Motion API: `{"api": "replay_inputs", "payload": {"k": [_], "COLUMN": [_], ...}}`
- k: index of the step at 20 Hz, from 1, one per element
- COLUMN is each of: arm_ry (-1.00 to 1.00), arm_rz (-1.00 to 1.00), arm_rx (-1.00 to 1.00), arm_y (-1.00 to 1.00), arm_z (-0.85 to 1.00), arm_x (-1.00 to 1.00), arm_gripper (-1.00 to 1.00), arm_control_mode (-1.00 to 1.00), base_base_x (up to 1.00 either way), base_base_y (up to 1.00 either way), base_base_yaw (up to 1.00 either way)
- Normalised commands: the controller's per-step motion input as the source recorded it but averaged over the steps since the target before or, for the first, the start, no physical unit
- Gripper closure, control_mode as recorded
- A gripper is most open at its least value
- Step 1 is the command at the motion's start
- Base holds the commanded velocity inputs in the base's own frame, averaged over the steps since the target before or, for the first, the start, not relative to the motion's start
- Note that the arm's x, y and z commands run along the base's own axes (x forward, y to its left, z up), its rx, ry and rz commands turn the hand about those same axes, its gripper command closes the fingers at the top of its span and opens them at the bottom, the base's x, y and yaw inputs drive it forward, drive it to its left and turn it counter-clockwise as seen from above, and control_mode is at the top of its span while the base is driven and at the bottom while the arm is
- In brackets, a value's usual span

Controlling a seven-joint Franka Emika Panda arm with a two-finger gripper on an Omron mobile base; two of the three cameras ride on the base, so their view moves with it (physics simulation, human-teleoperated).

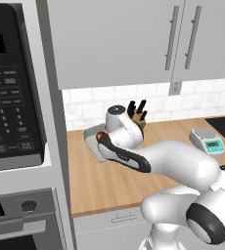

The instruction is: Take the meat container that has the chicken drumstick and place it on the second highest rack of the freezer. Then take the vegetable container that has the bell pepper and lemon wedge and place it on the highest rack of the freezer.

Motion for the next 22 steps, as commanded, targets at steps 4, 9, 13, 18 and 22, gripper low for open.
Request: {"api": "replay_inputs", "payload": {"k": [4,9,13,18,22], "arm_ry": [0.00,-0.01,0.00,0.00,0.00], "arm_rz": [-0.10,-0.16,-0.14,-0.15,-0.07], "arm_rx": [0.06,0.05,0.08,0.10,0.10], "arm_y": [-0.74,-0.75,-0.83,-0.73,-0.28], "arm_z": [0.64,0.47,0.37,0.39,0.33], "arm_x": [-0.43,-0.68,-0.83,-0.71,-0.15], "arm_gripper": [1.00,1.00,1.00,1.00,1.00], "arm_control_mode": [-1.00,-1.00,-1.00,-1.00,-1.00], "base_base_x": [0.00,0.00,0.00,0.00,0.00], "base_base_y": [0.00,0.00,0.00,0.00,0.00], "base_base_yaw": [0.00,0.00,0.00,0.00,0.00]}}
